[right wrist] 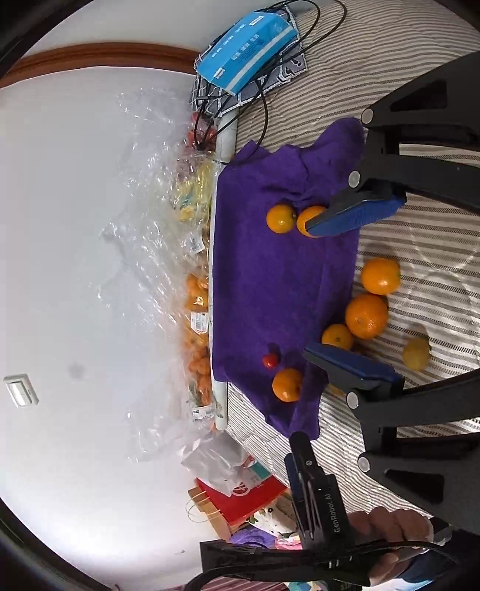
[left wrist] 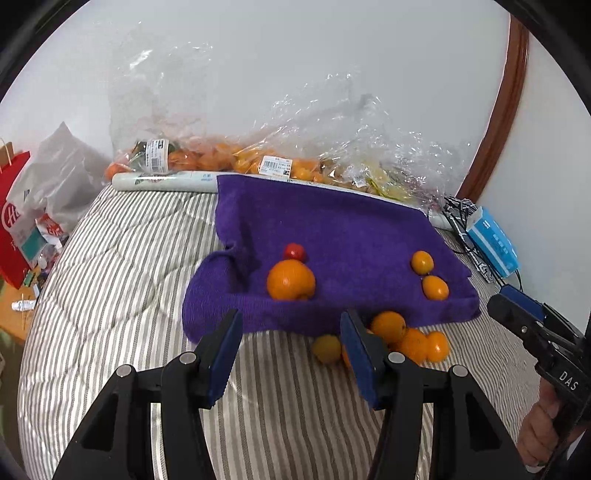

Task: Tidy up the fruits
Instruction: 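Move both open tools toward the fruit in front of the towel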

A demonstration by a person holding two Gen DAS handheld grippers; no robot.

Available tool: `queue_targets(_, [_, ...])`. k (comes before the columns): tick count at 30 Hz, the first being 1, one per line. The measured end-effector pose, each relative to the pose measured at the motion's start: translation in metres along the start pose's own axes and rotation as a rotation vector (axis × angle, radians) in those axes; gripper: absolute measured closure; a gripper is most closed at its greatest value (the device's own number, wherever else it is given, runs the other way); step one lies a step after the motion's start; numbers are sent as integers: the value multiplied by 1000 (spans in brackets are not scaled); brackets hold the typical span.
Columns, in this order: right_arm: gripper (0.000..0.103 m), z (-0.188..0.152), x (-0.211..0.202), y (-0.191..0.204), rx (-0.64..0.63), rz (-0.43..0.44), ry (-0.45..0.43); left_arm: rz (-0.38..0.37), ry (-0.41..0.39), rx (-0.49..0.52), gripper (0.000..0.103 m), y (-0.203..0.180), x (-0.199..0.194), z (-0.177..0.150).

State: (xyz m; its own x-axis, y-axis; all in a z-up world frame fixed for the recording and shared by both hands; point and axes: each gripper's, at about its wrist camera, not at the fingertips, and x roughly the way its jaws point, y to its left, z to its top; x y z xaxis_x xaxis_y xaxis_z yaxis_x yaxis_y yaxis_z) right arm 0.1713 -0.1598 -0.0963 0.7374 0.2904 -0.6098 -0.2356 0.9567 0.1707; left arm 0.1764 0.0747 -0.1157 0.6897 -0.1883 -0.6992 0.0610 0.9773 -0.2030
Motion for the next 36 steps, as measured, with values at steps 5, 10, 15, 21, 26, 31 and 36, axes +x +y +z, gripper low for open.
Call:
queue_targets(5, [42,-5,-3,0,22,8,22,12,-11,7,50,-3,-5,-8])
queue_targets(10, [42,-7,-6,-2,41,23,42,-25,11,8,50,-7,-8,-13])
queue_targets(15, [42,-8,-6,-4,51,20,43,-16,23,-14,51,-3,-11,-18])
queue_targets(21, [42,-12,-7,-2,37,3,46,-27,45,-36,52,0,-7,-17])
queue_targets(26, [42,-14,-11,0,24,-6,17,-37,42,-41,51,4,-7,-19])
queue_targets(31, [42,-17,-5,0,15,-16,22,-31,52,-57,50,12,-3,-21])
queue_targets(36, [42,-20,3,0,17,-25,39,-25,66,-70,50,19,3,-21])
